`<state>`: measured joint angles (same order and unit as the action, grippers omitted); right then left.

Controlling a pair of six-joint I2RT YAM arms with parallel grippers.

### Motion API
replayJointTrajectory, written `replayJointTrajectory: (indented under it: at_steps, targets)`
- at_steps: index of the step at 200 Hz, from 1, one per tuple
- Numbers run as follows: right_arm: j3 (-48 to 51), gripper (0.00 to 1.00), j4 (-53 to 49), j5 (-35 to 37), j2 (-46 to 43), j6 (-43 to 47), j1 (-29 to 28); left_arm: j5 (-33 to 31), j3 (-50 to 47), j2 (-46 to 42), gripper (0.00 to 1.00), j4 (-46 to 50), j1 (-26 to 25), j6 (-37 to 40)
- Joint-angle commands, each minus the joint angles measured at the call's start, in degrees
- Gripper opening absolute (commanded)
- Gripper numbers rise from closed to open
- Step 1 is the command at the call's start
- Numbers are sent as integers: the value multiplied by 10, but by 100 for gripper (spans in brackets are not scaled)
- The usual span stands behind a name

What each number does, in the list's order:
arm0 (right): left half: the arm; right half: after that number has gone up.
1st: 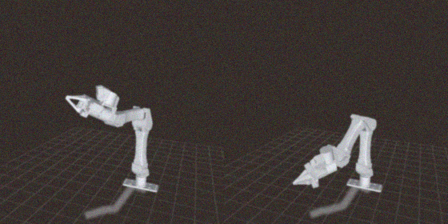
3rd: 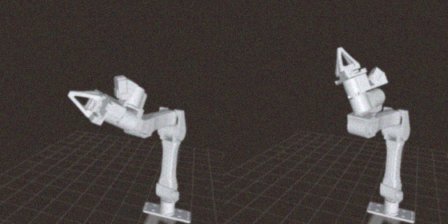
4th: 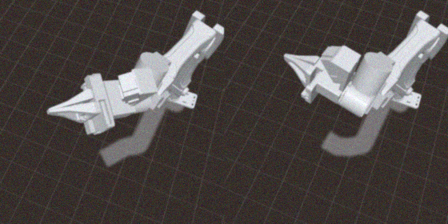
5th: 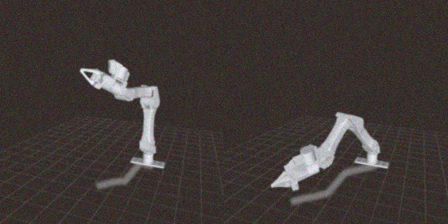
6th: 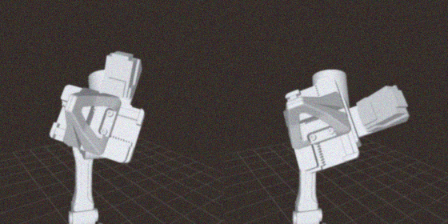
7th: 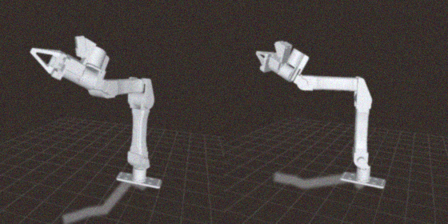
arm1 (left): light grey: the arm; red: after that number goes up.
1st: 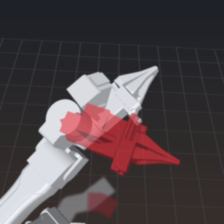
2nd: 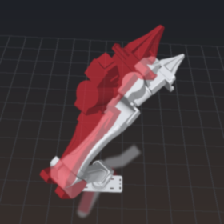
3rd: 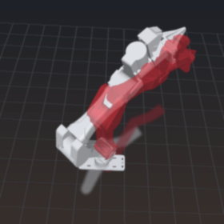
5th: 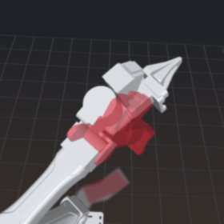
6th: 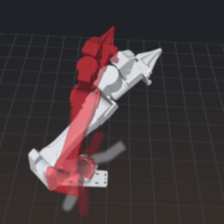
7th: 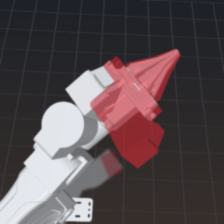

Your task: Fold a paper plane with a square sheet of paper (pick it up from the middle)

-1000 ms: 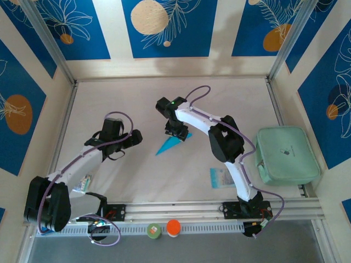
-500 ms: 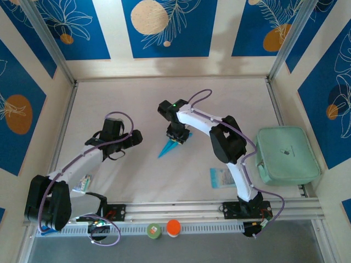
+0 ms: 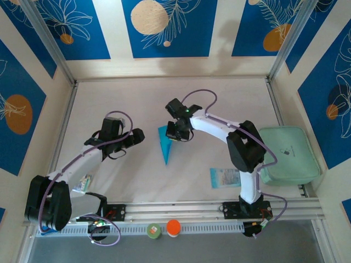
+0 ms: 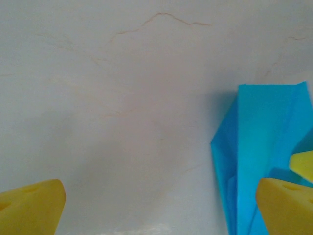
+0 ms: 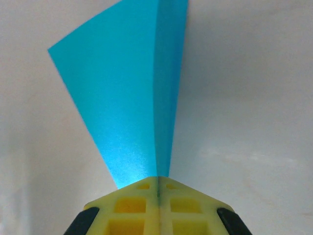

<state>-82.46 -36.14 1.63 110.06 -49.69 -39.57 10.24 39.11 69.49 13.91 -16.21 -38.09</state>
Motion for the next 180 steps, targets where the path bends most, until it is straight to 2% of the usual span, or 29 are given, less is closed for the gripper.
replayJointTrajectory:
  at_steps: [1, 33, 72, 114, 160, 180]
  targets:
    - [74, 0, 190, -161, -28, 48, 23, 59, -20, -5, 100, -43, 7, -27]
    - [137, 0, 297, -232, -28, 51, 41, 100, -54, 6, 94, -85, 7, -65]
    - [214, 0, 396, -288, -15, 34, 77, 163, -110, 38, 75, -204, 3, -141]
    - [250, 0, 424, -306, -6, 32, 102, 186, -118, 96, 57, -272, -23, -180]
    - [257, 0, 417, -309, -5, 44, 109, 205, -97, 156, 56, -354, -57, -207]
    - [257, 0, 416, -309, -3, 46, 111, 203, -83, 182, 50, -360, -65, -209]
